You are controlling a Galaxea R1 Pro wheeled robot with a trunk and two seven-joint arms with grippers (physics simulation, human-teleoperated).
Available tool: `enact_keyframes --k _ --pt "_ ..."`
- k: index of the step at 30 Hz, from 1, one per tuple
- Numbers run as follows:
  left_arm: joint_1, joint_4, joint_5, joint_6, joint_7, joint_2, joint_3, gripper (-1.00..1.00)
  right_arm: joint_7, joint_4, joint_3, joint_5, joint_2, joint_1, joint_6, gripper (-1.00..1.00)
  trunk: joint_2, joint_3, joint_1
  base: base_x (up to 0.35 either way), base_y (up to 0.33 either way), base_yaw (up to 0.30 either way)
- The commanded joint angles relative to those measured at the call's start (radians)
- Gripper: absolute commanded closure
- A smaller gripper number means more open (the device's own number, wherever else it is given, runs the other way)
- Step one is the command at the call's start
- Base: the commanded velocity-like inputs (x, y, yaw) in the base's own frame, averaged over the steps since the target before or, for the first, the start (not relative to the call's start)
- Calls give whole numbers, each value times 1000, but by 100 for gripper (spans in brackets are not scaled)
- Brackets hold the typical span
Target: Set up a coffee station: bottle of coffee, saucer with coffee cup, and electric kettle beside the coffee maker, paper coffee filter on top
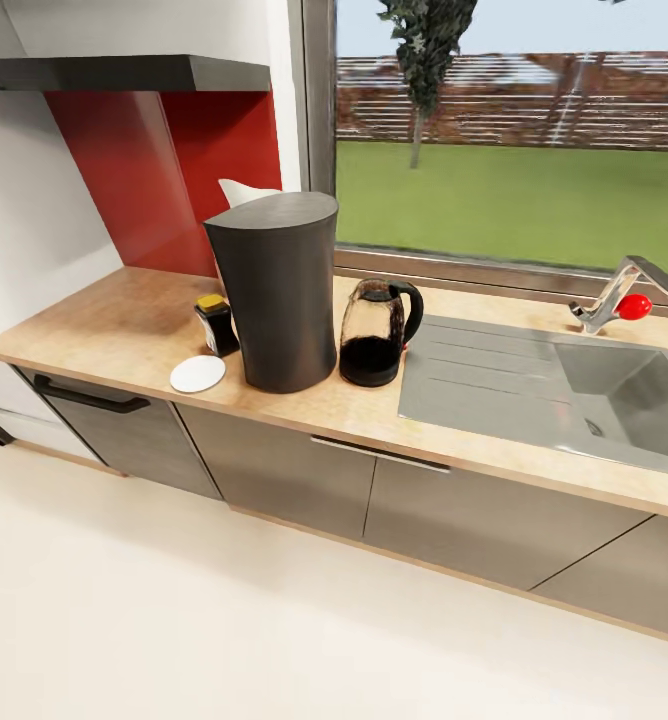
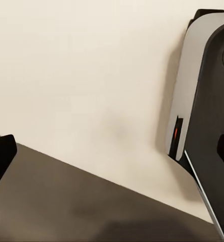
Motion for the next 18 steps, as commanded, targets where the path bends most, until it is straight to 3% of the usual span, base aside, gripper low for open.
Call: enact_keyframes --k 1,7,18 --pt "0 1 9 -2 3 -2 -10 -100 10 13 7 -10 -3 0 0 -100 -1 -1 0 0 0 0" --pt "2 3 8 0 4 -22 -21 -100 23 42 8 -10 -4 0 -5 -100 -1 -1 0 0 0 0" --pt "2 3 9 2 6 -27 -26 -100 17 41 2 -16 5 0 -6 -100 -1 -1 0 0 0 0"
